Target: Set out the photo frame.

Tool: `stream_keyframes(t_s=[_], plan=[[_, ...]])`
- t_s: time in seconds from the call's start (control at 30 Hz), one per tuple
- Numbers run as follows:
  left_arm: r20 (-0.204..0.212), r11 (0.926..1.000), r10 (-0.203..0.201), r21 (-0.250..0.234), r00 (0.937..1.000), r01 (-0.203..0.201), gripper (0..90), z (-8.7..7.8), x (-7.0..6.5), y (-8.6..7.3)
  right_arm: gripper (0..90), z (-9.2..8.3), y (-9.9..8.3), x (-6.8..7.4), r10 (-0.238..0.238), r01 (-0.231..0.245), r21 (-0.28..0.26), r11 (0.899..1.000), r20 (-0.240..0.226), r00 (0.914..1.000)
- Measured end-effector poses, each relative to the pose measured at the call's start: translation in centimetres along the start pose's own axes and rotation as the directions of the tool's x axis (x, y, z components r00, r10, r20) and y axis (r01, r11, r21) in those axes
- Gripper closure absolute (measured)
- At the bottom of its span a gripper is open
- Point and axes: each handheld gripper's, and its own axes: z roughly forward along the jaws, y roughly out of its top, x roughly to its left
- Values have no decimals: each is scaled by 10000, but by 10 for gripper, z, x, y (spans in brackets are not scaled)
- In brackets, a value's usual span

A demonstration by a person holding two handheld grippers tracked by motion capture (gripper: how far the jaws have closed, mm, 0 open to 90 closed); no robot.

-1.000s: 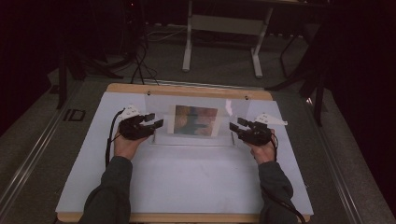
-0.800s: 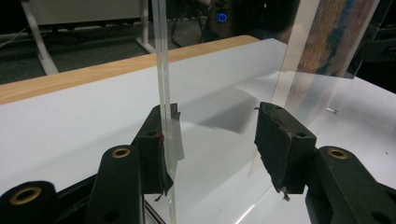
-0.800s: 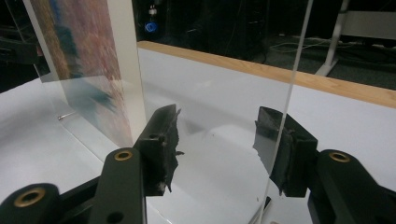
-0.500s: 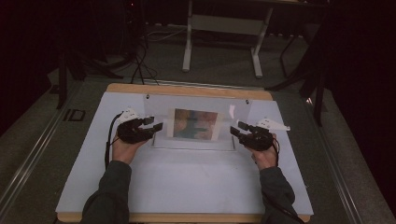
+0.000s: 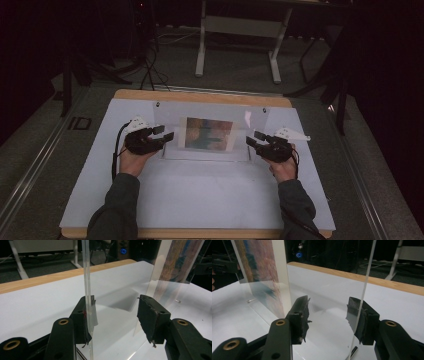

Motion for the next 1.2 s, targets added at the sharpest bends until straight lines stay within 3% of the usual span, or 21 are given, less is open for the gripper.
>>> stream_keyframes(t_s=[0.17, 0.4, 0.63, 0.87, 1.2], plan=[[-135, 9999, -49, 106, 9999, 50, 470, -1, -2, 1, 507, 0, -1, -1, 44, -44, -55, 10000, -85, 10000], [60, 10000, 19, 64, 10000, -20, 481, -1, 0, 0, 507, 0, 0, -2, 5, -5, -28, 10000, -133, 9999], [-191, 9999, -135, -26, 9997, 135, 405, -4, 2, -3, 483, -2, 0, -2, -188, 189, 93, 9998, -93, 9998], [-402, 9992, -213, -335, 9990, 200, 424, -20, 7, -7, 471, -13, -3, -8, -212, 210, 222, 9995, 83, 9997], [-553, 9997, -182, -189, 9983, 171, 504, -37, 13, -18, 509, -25, -15, -15, -279, 260, 719, 9971, 255, 9993]])
